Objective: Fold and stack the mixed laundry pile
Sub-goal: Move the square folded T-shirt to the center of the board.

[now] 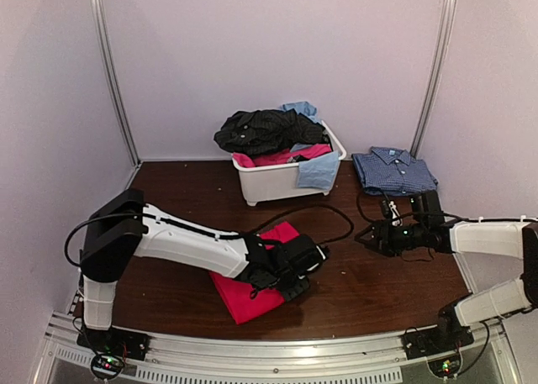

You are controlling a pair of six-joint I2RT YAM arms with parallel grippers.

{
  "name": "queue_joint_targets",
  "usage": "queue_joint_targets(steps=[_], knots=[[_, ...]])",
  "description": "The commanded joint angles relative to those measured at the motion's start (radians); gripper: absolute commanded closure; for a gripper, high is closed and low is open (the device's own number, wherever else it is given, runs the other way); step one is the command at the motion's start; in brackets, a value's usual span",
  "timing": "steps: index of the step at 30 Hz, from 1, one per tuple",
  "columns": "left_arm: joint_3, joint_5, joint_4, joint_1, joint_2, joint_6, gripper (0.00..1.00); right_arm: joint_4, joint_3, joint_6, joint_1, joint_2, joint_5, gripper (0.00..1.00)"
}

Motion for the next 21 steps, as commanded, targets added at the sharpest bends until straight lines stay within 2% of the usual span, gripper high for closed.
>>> queue_joint_targets(steps=[1, 2, 7, 10, 12, 14, 15, 17, 19, 21], knots=[[-0.256, 0.344, 0.407, 0.099, -0.207, -0.111, 0.80, 0.088, -0.023, 0.001, 0.001, 0.024, -0.051, 0.42], [-0.311, 0.422, 0.484, 0.120, -0.235, -0.133, 0.86, 0.109, -0.031, 0.012, 0.004, 0.028, -0.058, 0.42], [-0.540, 0.655, 0.907, 0.216, -0.300, -0.264, 1.00, 0.211, -0.052, 0.055, 0.036, 0.062, -0.090, 0.40], [-0.631, 0.763, 1.128, 0.262, -0.298, -0.346, 1.00, 0.266, -0.054, 0.075, 0.067, 0.087, -0.095, 0.39], [-0.664, 0.785, 1.188, 0.277, -0.288, -0.380, 1.00, 0.310, -0.057, 0.091, 0.092, 0.109, -0.097, 0.38], [-0.641, 0.780, 1.116, 0.282, -0.283, -0.363, 0.98, 0.335, -0.056, 0.101, 0.106, 0.138, -0.096, 0.38], [-0.607, 0.742, 1.013, 0.270, -0.291, -0.324, 0.87, 0.342, -0.054, 0.106, 0.109, 0.150, -0.098, 0.38], [-0.497, 0.565, 0.721, 0.222, -0.306, -0.217, 0.75, 0.362, -0.056, 0.116, 0.111, 0.160, -0.100, 0.38], [-0.362, 0.376, 0.470, 0.167, -0.283, -0.137, 0.70, 0.339, -0.049, 0.108, 0.111, 0.152, -0.091, 0.39], [-0.253, 0.234, 0.297, 0.130, -0.242, -0.107, 0.65, 0.289, -0.033, 0.090, 0.111, 0.139, -0.059, 0.39]])
